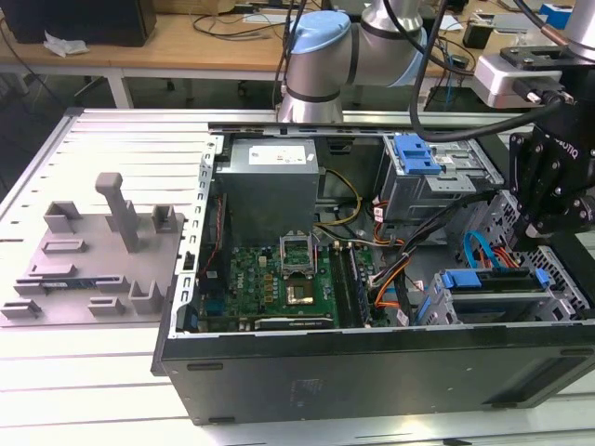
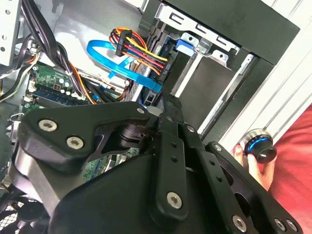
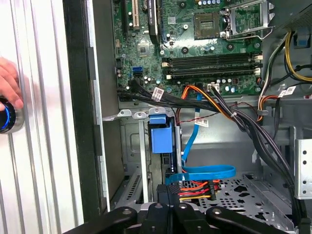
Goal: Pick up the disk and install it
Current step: 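Insert the second disk wire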
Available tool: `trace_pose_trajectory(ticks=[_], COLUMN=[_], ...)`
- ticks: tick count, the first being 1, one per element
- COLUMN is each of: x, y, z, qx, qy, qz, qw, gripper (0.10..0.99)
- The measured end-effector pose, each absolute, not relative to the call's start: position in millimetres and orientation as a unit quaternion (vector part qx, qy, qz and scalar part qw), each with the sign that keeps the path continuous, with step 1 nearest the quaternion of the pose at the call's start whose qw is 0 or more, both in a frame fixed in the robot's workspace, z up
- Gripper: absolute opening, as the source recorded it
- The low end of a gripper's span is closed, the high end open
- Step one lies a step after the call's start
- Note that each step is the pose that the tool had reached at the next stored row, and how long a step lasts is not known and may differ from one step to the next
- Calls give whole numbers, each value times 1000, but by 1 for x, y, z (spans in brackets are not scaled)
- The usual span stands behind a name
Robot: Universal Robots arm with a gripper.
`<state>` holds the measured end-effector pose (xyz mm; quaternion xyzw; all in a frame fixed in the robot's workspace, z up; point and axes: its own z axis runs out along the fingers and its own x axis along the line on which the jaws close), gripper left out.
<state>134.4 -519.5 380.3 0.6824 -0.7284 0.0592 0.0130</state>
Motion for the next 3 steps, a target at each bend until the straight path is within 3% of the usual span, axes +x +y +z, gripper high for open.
trace_pose_trajectory(ticks=[3], x=[134], y=[-519], z=[380], qx=[682], qy=[-728], qz=[59], qw=[13], gripper=[106])
